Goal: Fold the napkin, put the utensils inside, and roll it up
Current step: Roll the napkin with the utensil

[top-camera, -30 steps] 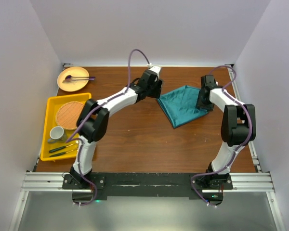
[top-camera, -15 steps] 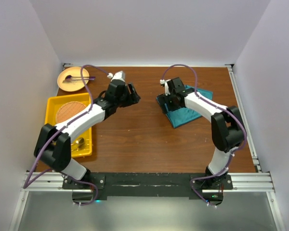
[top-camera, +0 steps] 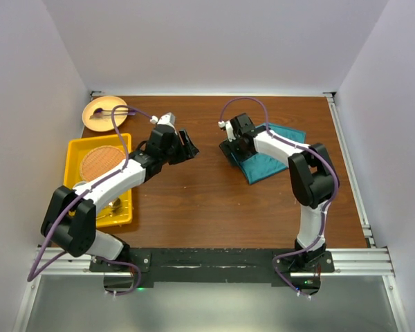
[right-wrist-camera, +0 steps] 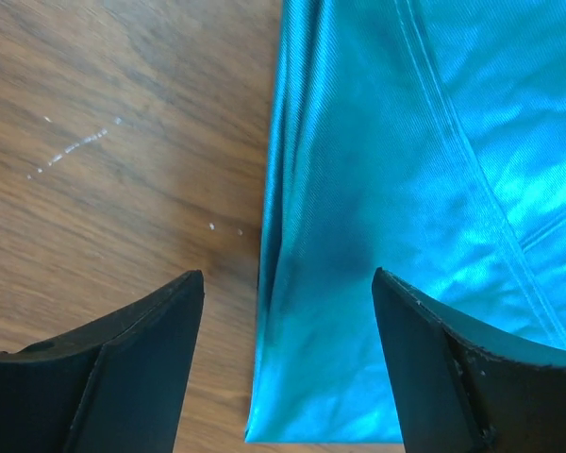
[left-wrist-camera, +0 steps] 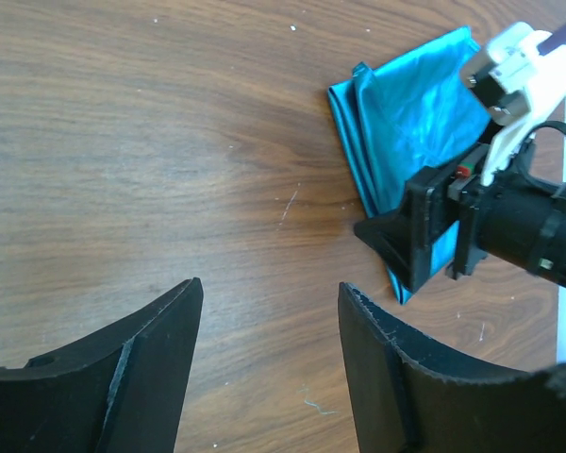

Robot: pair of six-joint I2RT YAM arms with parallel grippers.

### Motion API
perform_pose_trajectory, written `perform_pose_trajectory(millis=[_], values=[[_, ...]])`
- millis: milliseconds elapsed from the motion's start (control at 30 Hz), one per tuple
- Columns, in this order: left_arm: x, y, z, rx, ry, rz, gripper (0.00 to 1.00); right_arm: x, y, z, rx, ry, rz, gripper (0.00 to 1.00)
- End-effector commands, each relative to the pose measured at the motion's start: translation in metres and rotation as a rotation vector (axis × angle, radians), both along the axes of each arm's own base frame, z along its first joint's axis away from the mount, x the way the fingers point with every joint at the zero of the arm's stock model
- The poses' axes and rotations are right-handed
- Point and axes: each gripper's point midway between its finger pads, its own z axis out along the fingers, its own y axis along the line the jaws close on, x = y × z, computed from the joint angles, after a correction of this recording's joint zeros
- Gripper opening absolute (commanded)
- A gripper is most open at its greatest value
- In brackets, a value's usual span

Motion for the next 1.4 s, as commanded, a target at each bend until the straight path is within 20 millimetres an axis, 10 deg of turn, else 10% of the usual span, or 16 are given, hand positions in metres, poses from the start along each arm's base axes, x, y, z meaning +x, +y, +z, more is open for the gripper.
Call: perform_pose_trajectory(millis=[0,600,900,1367], values=[[0.009,-0.010,0.014,-0.059,-0.036,-0.023,0.64,0.012,0.001,0.003,-0.046,-0.038,0.018,0.73],[0.010,0.000,0.001,-0.060,-0.002,-0.015,0.63,-0.011,-0.003,-0.039,-0.040,0.088,-0.030,0.36],[-0.006,-0.005,-0.053,-0.144,0.144,-0.053,0.66,-0.033,0.033,-0.032,0.177,0.169,-0.077,0.16],[0.015,-0.049,-0.077,-0.344,0.379,-0.013,0.82,-0.060,0.091,-0.022,0.519,0.318,-0.013,0.02]])
